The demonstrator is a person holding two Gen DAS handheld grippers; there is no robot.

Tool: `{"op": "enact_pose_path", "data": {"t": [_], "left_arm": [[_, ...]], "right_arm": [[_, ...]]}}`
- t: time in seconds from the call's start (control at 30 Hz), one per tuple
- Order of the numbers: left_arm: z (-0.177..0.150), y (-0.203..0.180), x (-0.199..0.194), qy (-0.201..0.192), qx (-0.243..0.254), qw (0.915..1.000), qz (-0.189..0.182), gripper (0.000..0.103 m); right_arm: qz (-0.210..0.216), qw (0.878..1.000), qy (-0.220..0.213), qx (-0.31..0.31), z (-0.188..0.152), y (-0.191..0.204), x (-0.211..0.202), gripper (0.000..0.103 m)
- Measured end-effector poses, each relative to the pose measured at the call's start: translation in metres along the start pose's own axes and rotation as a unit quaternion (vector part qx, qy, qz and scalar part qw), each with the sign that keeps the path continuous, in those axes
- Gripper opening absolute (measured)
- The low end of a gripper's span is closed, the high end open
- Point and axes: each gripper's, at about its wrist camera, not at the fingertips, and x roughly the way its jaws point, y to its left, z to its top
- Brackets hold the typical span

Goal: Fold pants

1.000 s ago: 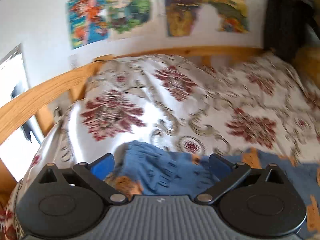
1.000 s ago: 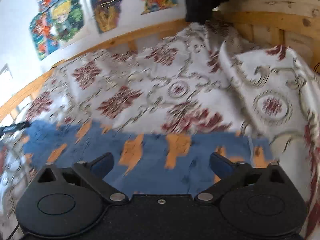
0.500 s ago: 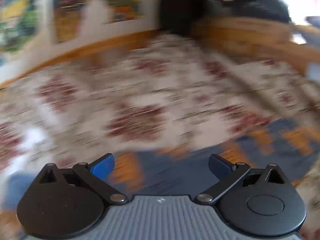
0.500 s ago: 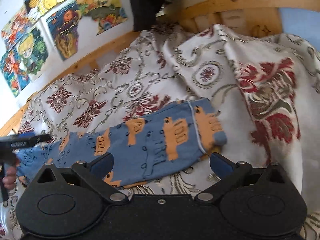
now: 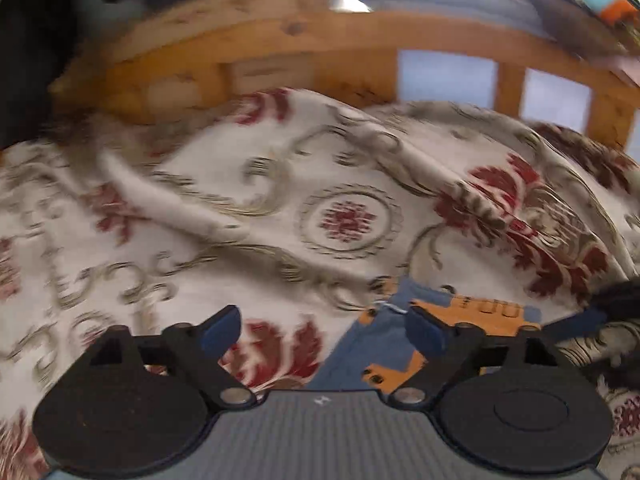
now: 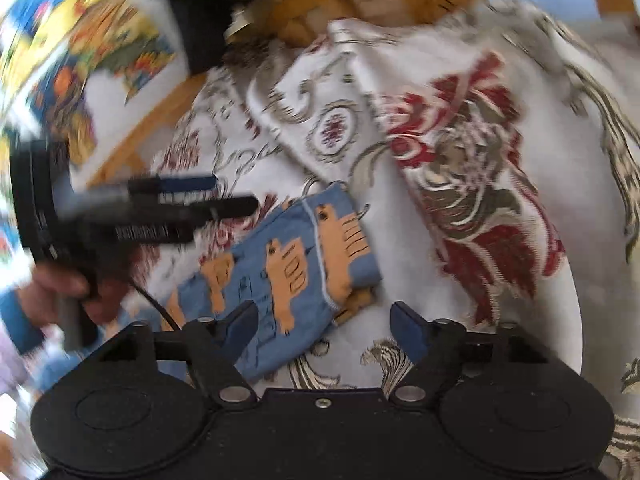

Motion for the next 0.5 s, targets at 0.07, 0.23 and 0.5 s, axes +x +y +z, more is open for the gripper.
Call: {"op": "enact_pose_path", "data": {"t": [0.07, 0.23, 0.5], "left_arm": [[0.001, 0.004, 0.013, 0.020, 0.000, 0.9993, -0.031, 0.087], [0.008, 0.027, 0.039, 0.080, -0.069, 0.9913, -0.079, 0.061], [0.013, 0.021, 0.050, 0.099, -0.074, 0.9883, -0.089, 0.036]], "right_arm": [[0.001, 0.999, 0.008, 0.037, 0.005, -0.006, -0.001, 0.067], [0.003, 0.990, 0.041, 0.138, 0.014, -0.020, 0.000, 0.063], [-0.006, 0.972, 0.029, 0.233, 0.017, -0.038, 0.010, 0.024]]}}
